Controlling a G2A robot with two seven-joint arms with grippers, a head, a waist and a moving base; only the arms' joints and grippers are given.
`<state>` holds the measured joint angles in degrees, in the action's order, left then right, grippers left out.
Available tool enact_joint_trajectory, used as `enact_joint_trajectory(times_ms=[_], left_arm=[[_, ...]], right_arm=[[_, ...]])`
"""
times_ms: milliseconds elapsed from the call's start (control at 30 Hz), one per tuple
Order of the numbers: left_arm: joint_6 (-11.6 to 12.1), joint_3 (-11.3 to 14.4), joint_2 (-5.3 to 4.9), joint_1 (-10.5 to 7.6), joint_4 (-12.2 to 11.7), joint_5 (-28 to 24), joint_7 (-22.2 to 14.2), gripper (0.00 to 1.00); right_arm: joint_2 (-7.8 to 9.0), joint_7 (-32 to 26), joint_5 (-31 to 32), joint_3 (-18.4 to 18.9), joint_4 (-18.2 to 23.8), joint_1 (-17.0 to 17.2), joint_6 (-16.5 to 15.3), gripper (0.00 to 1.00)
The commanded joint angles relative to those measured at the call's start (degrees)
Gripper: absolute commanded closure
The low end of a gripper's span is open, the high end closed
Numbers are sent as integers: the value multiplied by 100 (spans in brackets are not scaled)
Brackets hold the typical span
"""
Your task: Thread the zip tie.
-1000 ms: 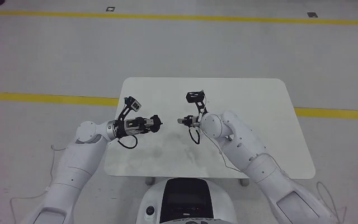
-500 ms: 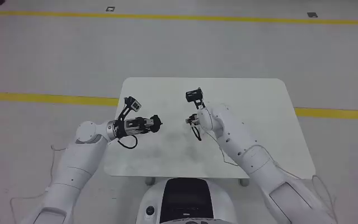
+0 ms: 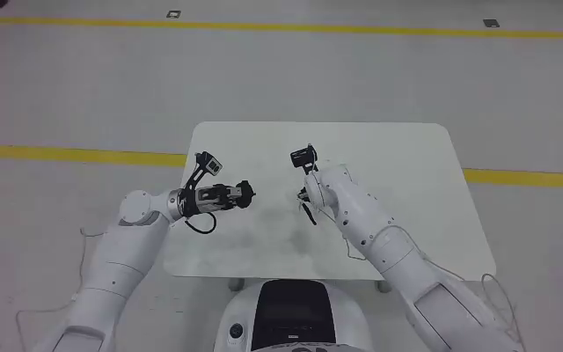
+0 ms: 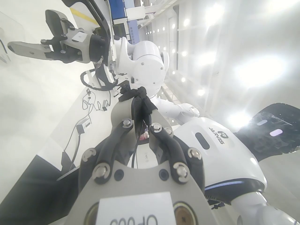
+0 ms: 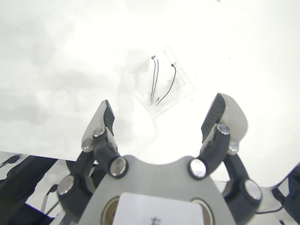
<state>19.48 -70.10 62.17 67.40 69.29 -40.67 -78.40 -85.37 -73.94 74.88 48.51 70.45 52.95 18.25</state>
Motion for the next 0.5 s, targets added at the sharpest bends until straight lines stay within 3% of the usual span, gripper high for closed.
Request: enact_joint_trajectory(times_ms=[0,300,467], left_arm=[[0,0,0,0,0,0,0,100],[0,0,0,0,0,0,0,100],[0,0,0,0,0,0,0,100]], right_arm=[[-37,-120,1,-56,-109,-70,10,0],[-78,-111,-65,-101,-215,-120,-38,0],[-79,-65,-126,-76,-141,-30,-350,0]])
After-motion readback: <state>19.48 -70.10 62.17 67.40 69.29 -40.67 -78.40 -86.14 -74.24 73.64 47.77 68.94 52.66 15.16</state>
